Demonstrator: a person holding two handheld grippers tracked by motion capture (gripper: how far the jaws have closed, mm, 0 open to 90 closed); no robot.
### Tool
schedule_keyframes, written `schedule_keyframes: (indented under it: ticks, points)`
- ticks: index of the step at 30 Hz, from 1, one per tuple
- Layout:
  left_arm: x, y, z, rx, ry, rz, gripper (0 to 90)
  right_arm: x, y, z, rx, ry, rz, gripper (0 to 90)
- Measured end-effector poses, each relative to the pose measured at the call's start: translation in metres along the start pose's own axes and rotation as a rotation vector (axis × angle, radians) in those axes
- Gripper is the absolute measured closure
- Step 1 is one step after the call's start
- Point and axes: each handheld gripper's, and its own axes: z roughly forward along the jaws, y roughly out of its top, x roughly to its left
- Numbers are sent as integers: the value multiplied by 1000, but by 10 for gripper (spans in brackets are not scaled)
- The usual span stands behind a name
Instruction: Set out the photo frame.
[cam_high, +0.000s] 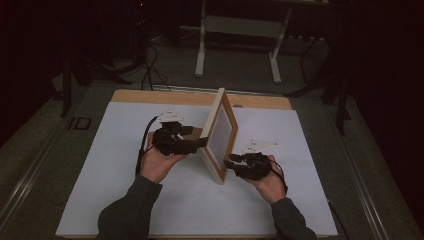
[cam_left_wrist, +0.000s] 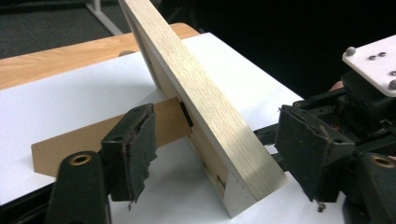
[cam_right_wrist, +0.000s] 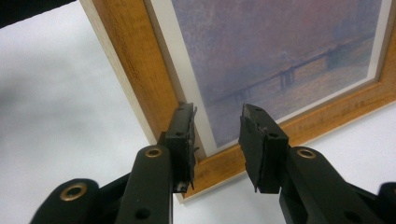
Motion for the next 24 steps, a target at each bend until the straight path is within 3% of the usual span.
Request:
schedule_keyframes:
  ticks: [11,24]
  points:
    - [-13,-9,17,42,32,42,303,-3,-5,-2,-1,-6,12,648]
    - [-20,-16,21,44,52,37,496,-6,-8,-5,-6,-12,24,642]
